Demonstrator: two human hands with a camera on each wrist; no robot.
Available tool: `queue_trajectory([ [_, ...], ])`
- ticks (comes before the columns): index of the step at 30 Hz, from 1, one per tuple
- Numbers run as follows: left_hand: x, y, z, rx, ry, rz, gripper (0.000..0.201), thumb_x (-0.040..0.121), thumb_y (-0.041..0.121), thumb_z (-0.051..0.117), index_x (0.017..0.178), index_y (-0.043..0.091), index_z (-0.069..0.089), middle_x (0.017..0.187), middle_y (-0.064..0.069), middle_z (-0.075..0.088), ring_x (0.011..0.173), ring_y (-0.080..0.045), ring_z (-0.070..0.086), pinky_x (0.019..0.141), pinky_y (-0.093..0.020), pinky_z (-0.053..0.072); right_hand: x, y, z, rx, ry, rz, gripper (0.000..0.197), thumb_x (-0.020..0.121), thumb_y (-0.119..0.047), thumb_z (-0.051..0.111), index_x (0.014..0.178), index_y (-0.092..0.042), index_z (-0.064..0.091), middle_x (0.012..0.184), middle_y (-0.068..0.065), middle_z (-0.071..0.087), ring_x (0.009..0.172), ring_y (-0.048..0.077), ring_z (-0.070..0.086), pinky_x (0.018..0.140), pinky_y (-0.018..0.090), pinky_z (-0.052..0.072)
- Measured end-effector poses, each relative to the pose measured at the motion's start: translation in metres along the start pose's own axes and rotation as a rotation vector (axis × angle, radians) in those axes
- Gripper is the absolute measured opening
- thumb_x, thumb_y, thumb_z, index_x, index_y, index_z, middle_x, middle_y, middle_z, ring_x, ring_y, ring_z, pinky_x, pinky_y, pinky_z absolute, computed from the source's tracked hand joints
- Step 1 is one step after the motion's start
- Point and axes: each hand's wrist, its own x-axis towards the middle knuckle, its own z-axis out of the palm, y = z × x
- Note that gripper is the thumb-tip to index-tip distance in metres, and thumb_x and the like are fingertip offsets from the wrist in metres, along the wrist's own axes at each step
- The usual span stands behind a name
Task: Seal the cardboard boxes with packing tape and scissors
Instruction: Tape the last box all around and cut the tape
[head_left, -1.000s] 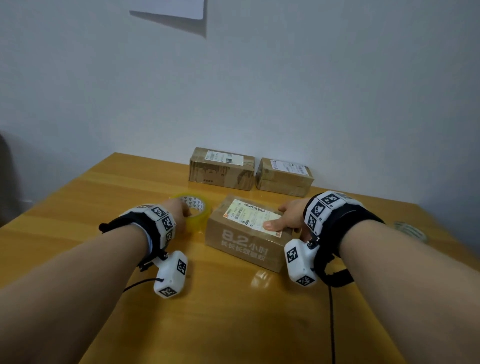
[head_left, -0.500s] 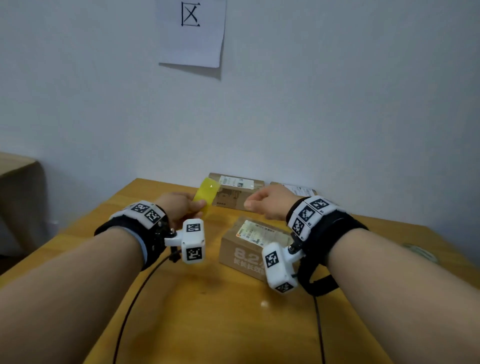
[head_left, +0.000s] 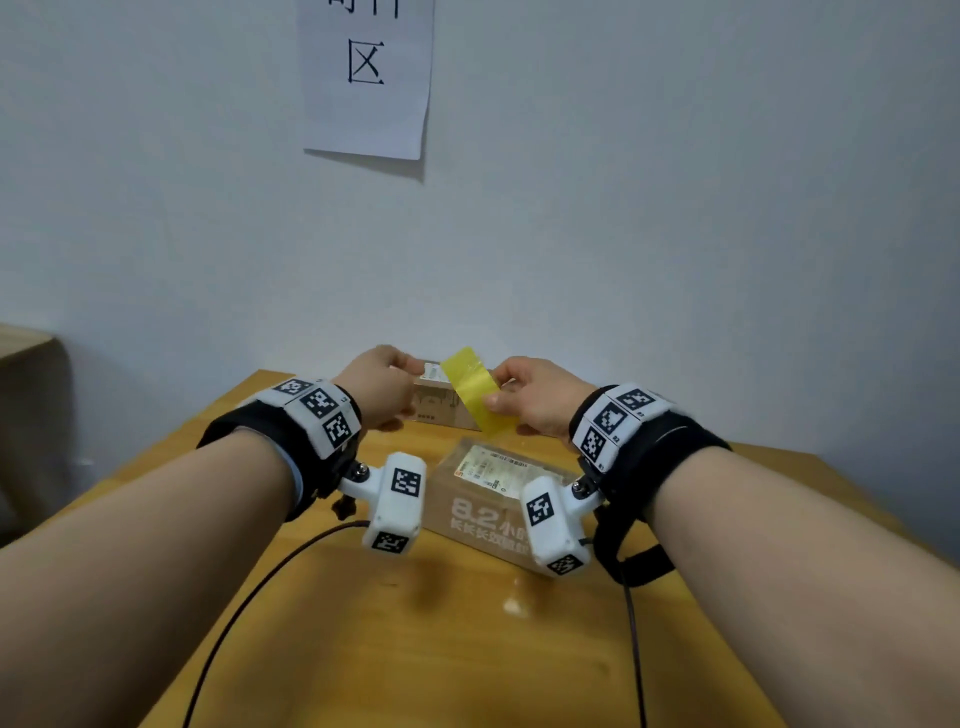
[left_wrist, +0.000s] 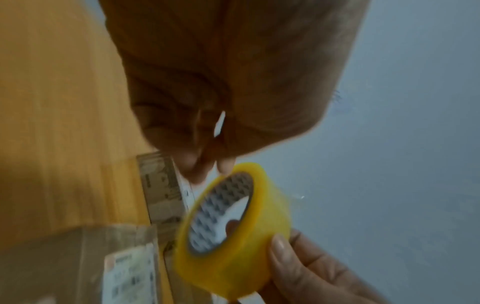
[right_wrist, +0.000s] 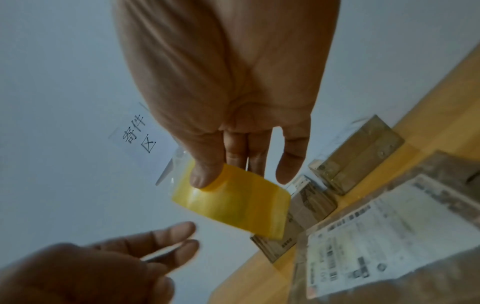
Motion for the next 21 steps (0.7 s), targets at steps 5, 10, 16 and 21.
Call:
queue_trajectory([
  [5,0.003,0.004,0.004,-0.01,-0.113,0.188,0.041,0.084,-0.003,0.061,0.111,0.027,0.067,0.112,0.005,0.054,0.095,-0.014,0.058,0.071,-0.025,0.047,-0.003,0.002,-0.005,-0.111,-0.008,-0.022,0.019,0.093,-0.02,0.065,0.112,-0.017,0.062,0.115,0.01,0.066,0.107,0.027,0.065,0.082,0.038,0.056],
  [10,0.001,0.002,0.012,0.065,-0.157,0.25,0.038,0.082,-0.002,0.066,0.104,0.028,0.072,0.111,0.001,0.058,0.081,-0.013,0.06,0.067,-0.024,0.048,-0.004,0.003,-0.003,-0.237,-0.044,-0.081,0.015,0.089,-0.02,0.07,0.087,-0.03,0.059,0.103,0.003,0.067,0.095,0.022,0.063,0.085,0.038,0.052],
  [16,-0.002,0.002,0.015,0.116,-0.183,0.272,0.037,0.086,-0.006,0.059,0.105,0.023,0.072,0.105,0.003,0.061,0.078,-0.008,0.061,0.061,-0.015,0.049,-0.004,0.012,-0.004,-0.314,-0.064,-0.096,0.015,0.087,-0.022,0.073,0.091,-0.03,0.06,0.095,-0.001,0.066,0.088,0.019,0.061,0.087,0.039,0.053],
  [21,-0.005,0.003,0.015,0.173,-0.187,0.281,0.029,0.085,-0.006,0.061,0.094,0.018,0.075,0.074,0.007,0.064,0.069,-0.007,0.059,0.059,-0.013,0.05,-0.006,0.018,-0.007,-0.338,-0.123,-0.116,0.016,0.087,-0.018,0.072,0.091,-0.029,0.062,0.084,-0.009,0.06,0.081,0.012,0.058,0.084,0.034,0.051],
])
